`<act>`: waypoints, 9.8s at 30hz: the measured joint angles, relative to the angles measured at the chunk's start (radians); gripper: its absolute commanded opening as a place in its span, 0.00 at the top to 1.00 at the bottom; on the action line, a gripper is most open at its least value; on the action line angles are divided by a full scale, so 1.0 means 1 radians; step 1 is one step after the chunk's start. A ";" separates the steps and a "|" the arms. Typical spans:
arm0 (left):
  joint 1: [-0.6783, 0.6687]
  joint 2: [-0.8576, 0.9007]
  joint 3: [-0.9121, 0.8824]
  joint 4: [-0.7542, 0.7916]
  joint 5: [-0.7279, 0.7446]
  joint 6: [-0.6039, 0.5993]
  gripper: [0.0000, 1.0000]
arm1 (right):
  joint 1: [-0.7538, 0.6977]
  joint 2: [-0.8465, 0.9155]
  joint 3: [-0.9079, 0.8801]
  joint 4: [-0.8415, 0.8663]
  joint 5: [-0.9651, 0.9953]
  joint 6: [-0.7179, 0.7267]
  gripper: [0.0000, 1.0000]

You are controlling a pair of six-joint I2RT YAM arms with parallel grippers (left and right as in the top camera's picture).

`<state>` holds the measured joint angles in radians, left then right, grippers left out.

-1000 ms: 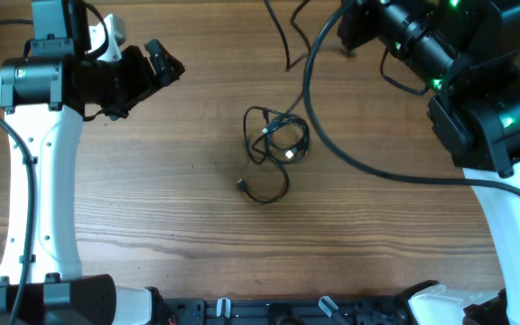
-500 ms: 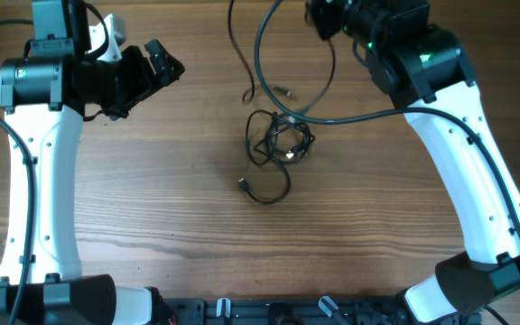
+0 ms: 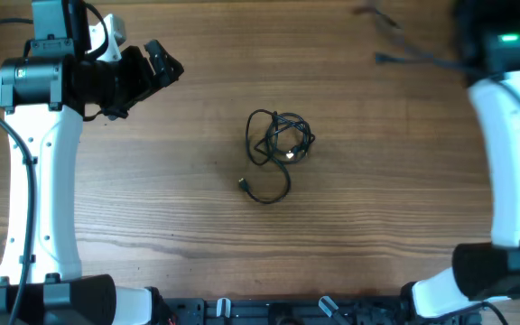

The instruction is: Untangle cables

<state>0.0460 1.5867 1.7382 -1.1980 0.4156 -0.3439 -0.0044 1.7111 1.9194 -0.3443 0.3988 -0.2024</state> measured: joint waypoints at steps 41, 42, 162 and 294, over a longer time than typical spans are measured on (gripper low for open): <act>0.000 0.000 0.000 -0.024 -0.007 0.003 0.00 | -0.587 -0.004 0.006 -0.451 -0.562 0.813 0.00; 0.000 0.000 0.000 -0.026 -0.007 0.003 0.00 | -0.587 -0.032 0.008 -0.494 -0.595 0.804 0.00; -0.225 -0.536 -0.547 0.670 -0.297 -0.493 0.96 | 0.204 -0.011 -0.150 -0.877 -1.001 0.285 0.05; -0.134 -0.277 -0.549 0.300 -0.320 -0.341 0.96 | -0.866 -0.093 -0.253 -0.760 -0.753 0.669 0.15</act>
<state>-0.0883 1.3094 1.1889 -0.8982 0.0956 -0.6846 -0.8703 1.6180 1.6669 -1.1042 -0.3546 0.4664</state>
